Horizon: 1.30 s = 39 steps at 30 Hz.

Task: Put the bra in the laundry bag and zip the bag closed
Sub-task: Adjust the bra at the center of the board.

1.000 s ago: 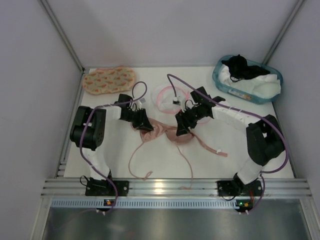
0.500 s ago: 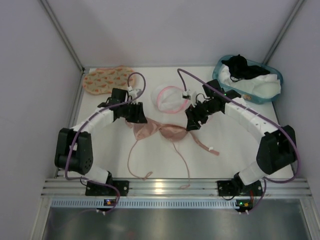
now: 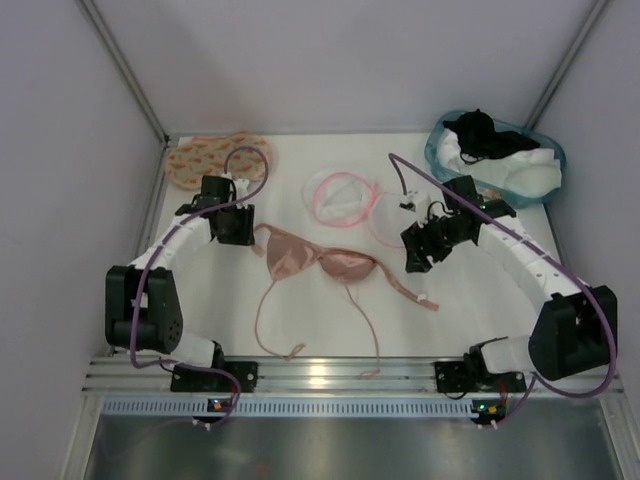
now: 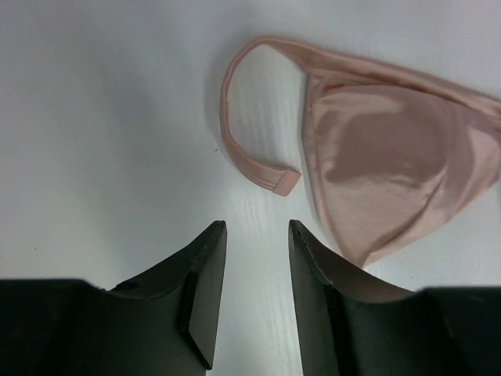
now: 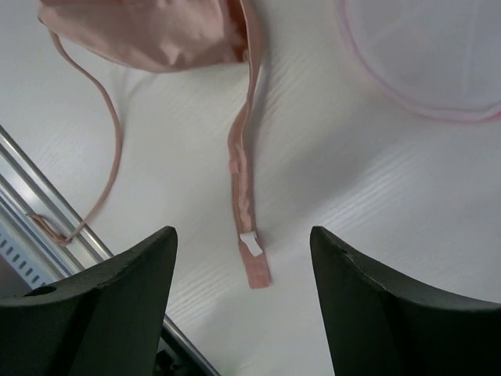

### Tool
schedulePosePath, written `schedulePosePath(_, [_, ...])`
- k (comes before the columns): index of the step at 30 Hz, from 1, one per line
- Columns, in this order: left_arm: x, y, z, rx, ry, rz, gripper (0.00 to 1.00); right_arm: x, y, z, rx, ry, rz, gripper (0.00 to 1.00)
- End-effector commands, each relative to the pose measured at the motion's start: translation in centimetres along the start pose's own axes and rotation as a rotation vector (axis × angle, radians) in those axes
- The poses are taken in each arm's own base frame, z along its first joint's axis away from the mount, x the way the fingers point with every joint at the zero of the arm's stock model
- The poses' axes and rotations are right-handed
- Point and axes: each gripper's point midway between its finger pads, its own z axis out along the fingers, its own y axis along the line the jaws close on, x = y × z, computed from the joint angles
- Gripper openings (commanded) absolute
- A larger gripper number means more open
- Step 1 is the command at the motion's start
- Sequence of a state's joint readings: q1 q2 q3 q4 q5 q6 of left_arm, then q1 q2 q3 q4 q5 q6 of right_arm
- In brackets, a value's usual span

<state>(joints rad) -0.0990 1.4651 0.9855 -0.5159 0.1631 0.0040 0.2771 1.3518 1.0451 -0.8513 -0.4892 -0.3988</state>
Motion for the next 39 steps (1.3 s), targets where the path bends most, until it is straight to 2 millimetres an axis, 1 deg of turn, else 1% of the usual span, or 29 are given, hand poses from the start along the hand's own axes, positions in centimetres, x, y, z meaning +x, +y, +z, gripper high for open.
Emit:
schedulePosePath(1, [-0.7, 1.2, 1.0, -0.062, 0.040, -0.004, 0.43, 0.6, -1.5, -1.4, 0.117, -0.026, -0.004, 0.71])
schedulePosePath(2, [-1.0, 1.1, 1.3, -0.053, 0.042, -0.005, 0.42, 1.1, -2.1, -1.7, 0.157, -0.015, -0.003, 0.72])
schedulePosePath(3, [-1.3, 0.8, 1.5, -0.046, 0.041, -0.041, 0.42, 1.5, -2.4, -1.7, 0.173, -0.008, -0.003, 0.74])
schedulePosePath(5, [-1.7, 0.8, 2.3, -0.044, 0.051, -0.059, 0.42, 2.2, -2.9, -2.1, 0.206, 0.012, -0.006, 0.75])
schedulePosePath(6, [-2.1, 0.8, 2.6, -0.046, 0.048, -0.067, 0.42, 2.5, -3.1, -2.1, 0.216, 0.023, -0.002, 0.77])
schedulePosePath(7, [-2.0, 0.9, 2.9, -0.048, 0.057, -0.072, 0.42, 3.0, -3.2, -2.2, 0.221, 0.042, 0.005, 0.77])
schedulePosePath(9, [-1.6, 1.2, 4.1, -0.057, 0.082, -0.089, 0.42, 3.6, -3.7, -2.4, 0.238, 0.065, 0.007, 0.78])
schedulePosePath(10, [-1.1, 1.2, 4.8, -0.056, 0.106, -0.097, 0.42, 3.6, -3.7, -2.4, 0.236, 0.068, 0.008, 0.78])
schedulePosePath(12, [-0.7, 1.2, 5.5, -0.052, 0.126, -0.112, 0.41, 3.8, -4.3, -2.8, 0.247, 0.066, 0.023, 0.79])
schedulePosePath(16, [0.9, 1.4, 6.8, -0.056, 0.180, -0.121, 0.38, 4.1, -4.8, -3.1, 0.249, 0.076, 0.026, 0.79])
schedulePosePath(18, [1.4, 1.5, 7.0, -0.058, 0.197, -0.123, 0.35, 4.4, -4.8, -3.0, 0.231, 0.086, 0.031, 0.77])
schedulePosePath(19, [1.3, 1.5, 6.9, -0.058, 0.193, -0.124, 0.26, 4.7, -4.8, -2.8, 0.222, 0.101, 0.037, 0.77])
schedulePosePath(21, [0.9, 1.2, 6.3, -0.050, 0.184, -0.123, 0.17, 5.1, -4.6, -2.5, 0.199, 0.121, 0.034, 0.75])
schedulePosePath(22, [-0.1, 0.6, 5.4, -0.020, 0.155, -0.118, 0.11, 5.3, -4.5, -2.3, 0.192, 0.129, 0.032, 0.74])
schedulePosePath(23, [-0.6, 0.2, 4.8, -0.002, 0.140, -0.111, 0.02, 5.5, -4.5, -2.2, 0.182, 0.134, 0.022, 0.74])
schedulePosePath(24, [-1.0, -0.1, 3.9, 0.011, 0.134, -0.105, 0.00, 5.7, -4.4, -2.2, 0.179, 0.137, 0.019, 0.73])
schedulePosePath(25, [-1.9, -0.8, 2.8, 0.039, 0.105, -0.097, 0.00, 5.7, -4.5, -2.1, 0.178, 0.136, 0.014, 0.73])
schedulePosePath(27, [-2.6, -1.6, 1.4, 0.072, 0.096, -0.086, 0.00, 5.8, -4.5, -1.9, 0.167, 0.138, 0.008, 0.72])
schedulePosePath(28, [-2.8, -2.5, 0.7, 0.106, 0.093, -0.080, 0.00, 6.0, -4.3, -1.7, 0.155, 0.148, 0.011, 0.72])
schedulePosePath(29, [-2.8, -3.1, 0.3, 0.130, 0.099, -0.079, 0.00, 6.0, -4.1, -1.6, 0.137, 0.150, 0.007, 0.72])
schedulePosePath(30, [-2.6, -4.0, -0.2, 0.164, 0.113, -0.074, 0.00, 5.9, -4.1, -1.6, 0.131, 0.151, 0.005, 0.71])
schedulePosePath(31, [-2.5, -5.3, -0.6, 0.227, 0.118, -0.071, 0.00, 6.2, -3.9, -1.4, 0.112, 0.172, 0.015, 0.70])
schedulePosePath(32, [-2.3, -5.8, -0.7, 0.245, 0.125, -0.072, 0.00, 6.1, -4.0, -1.4, 0.108, 0.174, 0.010, 0.69])
schedulePosePath(34, [-1.5, -7.8, -0.7, 0.311, 0.163, -0.044, 0.00, 6.4, -3.9, -1.2, 0.088, 0.195, 0.016, 0.68])
schedulePosePath(35, [-1.0, -8.5, -0.6, 0.329, 0.183, -0.041, 0.00, 6.4, -3.9, -1.2, 0.086, 0.202, 0.016, 0.67])
schedulePosePath(36, [-0.3, -9.7, -0.3, 0.354, 0.211, -0.025, 0.00, 6.3, -3.9, -1.2, 0.081, 0.206, 0.018, 0.67])
schedulePosePath(38, [0.6, -11.0, -0.1, 0.384, 0.247, -0.031, 0.00, 6.3, -3.7, -1.2, 0.069, 0.211, 0.019, 0.66])
schedulePosePath(39, [1.4, -11.9, 0.4, 0.398, 0.281, -0.025, 0.00, 6.4, -3.7, -1.2, 0.060, 0.215, 0.019, 0.65])
